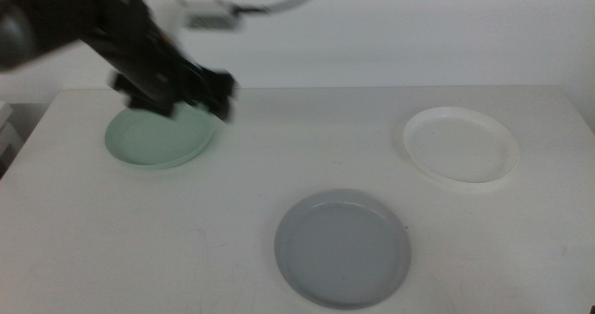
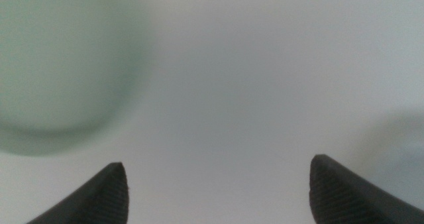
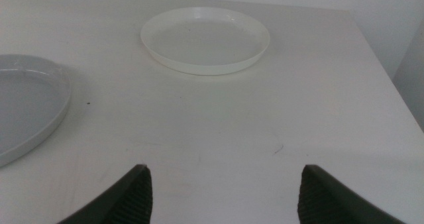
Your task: Stack the three bowls on top of each other.
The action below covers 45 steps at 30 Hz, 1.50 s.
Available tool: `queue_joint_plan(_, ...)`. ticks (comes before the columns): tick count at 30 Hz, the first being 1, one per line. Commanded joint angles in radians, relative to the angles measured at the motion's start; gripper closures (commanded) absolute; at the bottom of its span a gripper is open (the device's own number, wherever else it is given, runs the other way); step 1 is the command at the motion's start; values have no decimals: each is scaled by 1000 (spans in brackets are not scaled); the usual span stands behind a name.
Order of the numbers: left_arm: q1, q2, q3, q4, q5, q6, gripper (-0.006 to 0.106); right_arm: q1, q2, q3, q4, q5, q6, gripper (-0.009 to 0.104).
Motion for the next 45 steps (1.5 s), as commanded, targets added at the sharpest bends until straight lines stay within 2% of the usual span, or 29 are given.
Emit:
queue_joint_plan(1,61,-52,-64,49,-19,-38,-5,-7,-27,-5,-7,-61,-13,39)
queue_joint_plan(6,207,-20,-86,60,-35,-36,-5,-7,-27,-5,-7,-61,-13,39)
queue_joint_plan(10,309,36,-100,51,-60,29,-5,-7,-27,-5,-7,-61,-13,39)
queue_joint_plan(12,358,82,-131,28,-53,93,-5,-7,-27,-5,-7,-61,-13,39)
queue_joint_plan(16,425,209,-239,-84,-37,188,-5,-7,-27,-5,-7,-61,-13,39)
queue_joint_plan(20,454,325,-333,-161,34,215,-5,-7,-27,-5,-7,-61,-13,39)
queue_joint_plan(31,453,485,-385,-182,101,212,-3,-7,-27,-5,-7,-61,-13,39)
queue_joint_plan(33,453,497,-385,-184,106,208,5,-7,-27,-5,-7,-61,-13,39)
queue_joint_plan(35,453,506,-385,-192,115,203,24,-7,-27,-5,-7,-61,-13,39)
queue_joint_plan(41,453,504,-385,-209,129,180,101,-7,-27,-5,-7,-61,-13,39)
queue_joint_plan(45,466,467,-387,-223,146,181,100,-7,-27,-5,-7,-61,-13,39)
